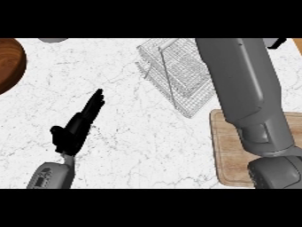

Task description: Pick the pear from the cutting board and place it in the tiered basket

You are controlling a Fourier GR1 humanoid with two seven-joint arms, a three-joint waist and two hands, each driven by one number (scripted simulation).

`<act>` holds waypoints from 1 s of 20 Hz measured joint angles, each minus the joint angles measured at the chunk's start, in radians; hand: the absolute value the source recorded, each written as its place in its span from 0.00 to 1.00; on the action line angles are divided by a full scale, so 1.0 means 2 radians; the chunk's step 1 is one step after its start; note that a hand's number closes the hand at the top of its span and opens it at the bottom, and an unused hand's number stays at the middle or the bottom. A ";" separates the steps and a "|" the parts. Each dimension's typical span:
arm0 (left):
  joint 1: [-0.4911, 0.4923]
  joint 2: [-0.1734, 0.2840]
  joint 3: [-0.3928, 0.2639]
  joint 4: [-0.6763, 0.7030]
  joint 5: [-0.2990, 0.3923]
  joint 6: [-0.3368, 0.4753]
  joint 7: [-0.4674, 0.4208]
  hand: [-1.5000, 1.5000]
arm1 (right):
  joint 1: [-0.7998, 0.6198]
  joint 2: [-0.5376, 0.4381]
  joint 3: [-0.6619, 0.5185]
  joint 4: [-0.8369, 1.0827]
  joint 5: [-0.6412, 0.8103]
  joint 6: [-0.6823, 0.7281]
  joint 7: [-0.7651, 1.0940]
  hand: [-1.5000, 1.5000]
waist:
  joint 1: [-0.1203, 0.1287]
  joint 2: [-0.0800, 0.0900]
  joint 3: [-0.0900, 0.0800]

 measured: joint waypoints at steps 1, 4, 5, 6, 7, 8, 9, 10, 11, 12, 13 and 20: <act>0.000 0.003 0.003 0.003 0.001 -0.004 -0.005 0.50 | -0.006 0.003 -0.004 0.016 -0.005 -0.017 -0.005 1.00 | 0.001 0.000 0.000; 0.004 0.003 0.001 -0.004 0.000 -0.005 -0.002 0.50 | -0.024 0.005 -0.025 0.060 -0.022 -0.052 -0.024 1.00 | 0.002 0.000 0.000; 0.006 0.001 0.000 -0.016 0.001 -0.003 0.008 0.50 | -0.029 0.007 -0.030 0.070 -0.029 -0.063 -0.025 1.00 | 0.003 0.000 0.000; 0.005 0.002 0.001 -0.009 0.001 -0.006 0.002 0.50 | -0.036 0.009 -0.033 0.082 -0.037 -0.074 -0.027 1.00 | 0.003 0.000 0.000; 0.002 -0.001 0.000 -0.015 0.001 -0.003 0.011 0.50 | -0.040 0.010 -0.038 0.092 -0.046 -0.083 -0.028 1.00 | 0.003 0.000 0.000; 0.006 -0.003 -0.003 -0.015 -0.002 -0.001 0.008 0.50 | -0.046 0.011 -0.044 0.100 -0.057 -0.092 -0.022 1.00 | 0.004 0.000 0.000; 0.005 -0.002 -0.002 -0.012 -0.002 -0.003 0.007 0.50 | -0.050 0.012 -0.057 0.102 -0.070 -0.099 -0.018 1.00 | 0.004 0.000 0.000; 0.007 -0.001 -0.003 -0.015 -0.002 -0.004 0.008 0.50 | -0.051 0.013 -0.071 0.106 -0.081 -0.107 -0.014 0.00 | 0.004 0.000 0.000; 0.009 0.001 -0.001 -0.015 -0.001 -0.006 0.007 0.50 | -0.054 0.012 -0.084 0.109 -0.092 -0.113 -0.012 0.00 | 0.004 0.000 0.000; 0.010 0.003 0.000 -0.018 0.000 -0.008 0.006 0.50 | -0.056 0.012 -0.094 0.115 -0.105 -0.120 -0.013 0.00 | 0.005 0.001 0.000; 0.007 0.005 0.004 -0.013 0.003 -0.011 0.006 0.50 | -0.056 0.013 -0.099 0.121 -0.117 -0.130 -0.015 0.00 | 0.005 0.000 0.000; 0.015 0.007 0.011 -0.014 0.005 -0.013 0.001 0.50 | -0.068 0.012 -0.114 0.137 -0.150 -0.208 -0.042 0.00 | -0.002 -0.002 0.000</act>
